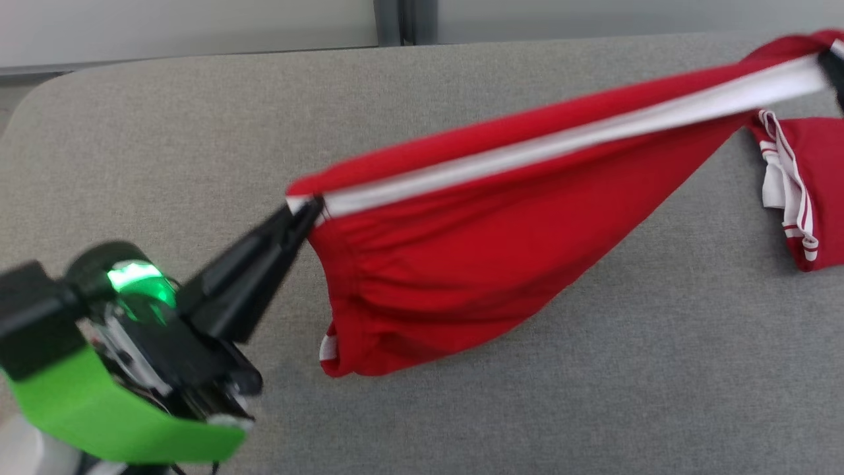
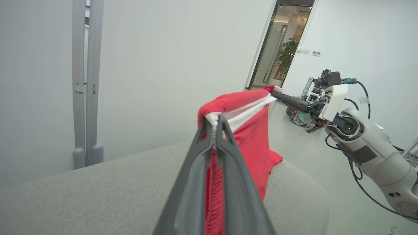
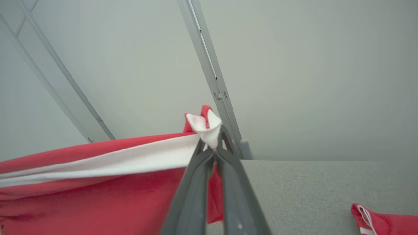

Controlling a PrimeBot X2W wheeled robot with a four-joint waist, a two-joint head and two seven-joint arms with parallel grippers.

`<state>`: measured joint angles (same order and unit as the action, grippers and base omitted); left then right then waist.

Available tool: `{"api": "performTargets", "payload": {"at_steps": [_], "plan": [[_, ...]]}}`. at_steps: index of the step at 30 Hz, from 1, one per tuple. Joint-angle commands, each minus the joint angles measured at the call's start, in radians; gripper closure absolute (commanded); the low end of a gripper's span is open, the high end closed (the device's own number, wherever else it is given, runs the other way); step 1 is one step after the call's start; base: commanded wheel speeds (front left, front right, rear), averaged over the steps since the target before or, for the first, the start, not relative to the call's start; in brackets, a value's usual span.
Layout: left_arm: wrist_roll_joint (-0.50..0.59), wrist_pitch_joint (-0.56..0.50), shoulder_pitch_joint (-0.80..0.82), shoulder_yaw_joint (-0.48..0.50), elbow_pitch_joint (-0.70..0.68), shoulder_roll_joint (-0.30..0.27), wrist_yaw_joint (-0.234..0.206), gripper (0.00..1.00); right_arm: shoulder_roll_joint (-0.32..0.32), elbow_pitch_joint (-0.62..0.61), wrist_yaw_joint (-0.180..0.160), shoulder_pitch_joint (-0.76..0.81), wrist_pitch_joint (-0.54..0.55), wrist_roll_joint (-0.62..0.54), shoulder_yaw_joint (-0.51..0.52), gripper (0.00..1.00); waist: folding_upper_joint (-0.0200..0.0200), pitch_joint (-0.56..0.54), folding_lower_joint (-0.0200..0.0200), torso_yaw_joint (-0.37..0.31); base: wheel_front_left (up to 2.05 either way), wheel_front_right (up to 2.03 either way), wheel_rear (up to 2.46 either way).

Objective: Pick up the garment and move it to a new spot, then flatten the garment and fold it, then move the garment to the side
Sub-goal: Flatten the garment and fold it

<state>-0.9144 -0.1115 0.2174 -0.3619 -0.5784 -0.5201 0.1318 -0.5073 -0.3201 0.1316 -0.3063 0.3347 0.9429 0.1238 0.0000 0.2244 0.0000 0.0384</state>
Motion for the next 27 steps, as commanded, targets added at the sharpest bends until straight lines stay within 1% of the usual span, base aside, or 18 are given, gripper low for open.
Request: {"api": "performTargets", "payload": {"at_steps": [1, 3, 5, 6, 8, 9, 12, 15, 16, 17, 18, 20, 23, 25, 27], "plan": [[-0.033, -0.017, 0.079, 0.034, 0.004, -0.011, -0.002, 1.00, 0.014, -0.006, -0.002, -0.072, 0.026, 0.005, 0.028, 1.00, 0.0000, 0.075, 0.0000, -0.002, 0.00, 0.00, 0.00], [-0.066, -0.068, 0.204, 0.061, 0.029, -0.035, -0.002, 1.00, 0.025, -0.012, -0.002, -0.185, 0.092, -0.022, 0.031, 1.00, 0.0000, 0.130, 0.0000, 0.001, 0.00, 0.00, 0.00], [-0.089, -0.123, 0.348, 0.058, 0.070, -0.049, -0.002, 1.00, 0.055, 0.015, -0.002, -0.326, 0.157, -0.063, 0.031, 1.00, 0.0000, 0.197, 0.0000, 0.008, 0.00, 0.00, 0.00], [-0.098, -0.143, 0.439, 0.053, 0.105, -0.043, -0.002, 1.00, 0.068, 0.038, -0.001, -0.410, 0.190, -0.096, 0.024, 1.00, 0.0000, 0.235, 0.0000, 0.013, 0.00, 0.00, 0.00], [-0.106, -0.183, 0.603, 0.024, 0.189, -0.023, -0.002, 1.00, 0.111, 0.109, -0.001, -0.582, 0.213, -0.193, 0.032, 1.00, 0.0000, 0.299, 0.0000, 0.024, 0.00, 0.00, 0.00], [-0.098, -0.196, 0.683, 0.013, 0.228, -0.014, -0.002, 1.00, 0.117, 0.137, 0.000, -0.651, 0.229, -0.236, 0.016, 1.00, 0.0000, 0.333, 0.0000, 0.030, 0.00, 0.00, 0.00], [-0.050, -0.227, 0.953, -0.046, 0.413, 0.031, -0.002, 1.00, 0.174, 0.277, -0.001, -0.909, 0.239, -0.380, -0.004, 1.00, 0.0000, 0.443, 0.0000, 0.047, 0.00, 0.00, 0.00], [0.012, -0.197, 1.175, -0.073, 0.610, 0.077, -0.002, 1.00, 0.226, 0.401, -0.001, -1.134, 0.164, -0.507, -0.023, 1.00, 0.0000, 0.523, 0.0000, 0.048, 0.00, 0.00, 0.00], [0.046, -0.167, 1.249, -0.076, 0.684, 0.092, -0.002, 1.00, 0.243, 0.451, -0.001, -1.203, 0.110, -0.559, -0.033, 1.00, 0.0000, 0.545, 0.0000, 0.042, 0.00, 0.00, 0.00], [0.062, -0.148, 1.298, -0.080, 0.736, 0.104, -0.002, 1.00, 0.257, 0.490, -0.001, -1.247, 0.073, -0.590, -0.042, 1.00, 0.0000, 0.562, 0.0000, 0.035, 0.00, 0.00, 0.00], [0.091, -0.106, 1.351, -0.076, 0.801, 0.122, -0.002, 1.00, 0.276, 0.539, -0.001, -1.292, 0.021, -0.620, -0.049, 1.00, 0.0000, 0.579, 0.0000, 0.027, 0.00, 0.00, 0.00], [0.119, -0.039, 1.411, -0.078, 0.906, 0.148, -0.002, 1.00, 0.311, 0.617, -0.001, -1.350, -0.067, -0.653, -0.044, 1.00, 0.0000, 0.593, 0.0000, 0.014, 0.00, 0.00, 0.00], [0.144, 0.071, 1.447, -0.073, 1.031, 0.179, -0.002, 1.00, 0.348, 0.709, -0.001, -1.366, -0.170, -0.651, -0.013, 1.00, 0.0000, 0.596, 0.0000, 0.005, 0.00, 0.00, 0.00], [0.115, 0.119, 1.414, -0.085, 1.094, 0.205, -0.002, 1.00, 0.350, 0.753, -0.001, -1.311, -0.218, -0.637, -0.006, 1.00, 0.0000, 0.591, 0.0000, 0.004, 0.00, 0.00, 0.00], [0.091, 0.142, 1.360, -0.134, 1.120, 0.212, -0.002, 1.00, 0.342, 0.769, -0.001, -1.240, -0.247, -0.603, -0.001, 1.00, 0.0000, 0.581, 0.0000, 0.006, 0.00, 0.00, 0.00]]}}
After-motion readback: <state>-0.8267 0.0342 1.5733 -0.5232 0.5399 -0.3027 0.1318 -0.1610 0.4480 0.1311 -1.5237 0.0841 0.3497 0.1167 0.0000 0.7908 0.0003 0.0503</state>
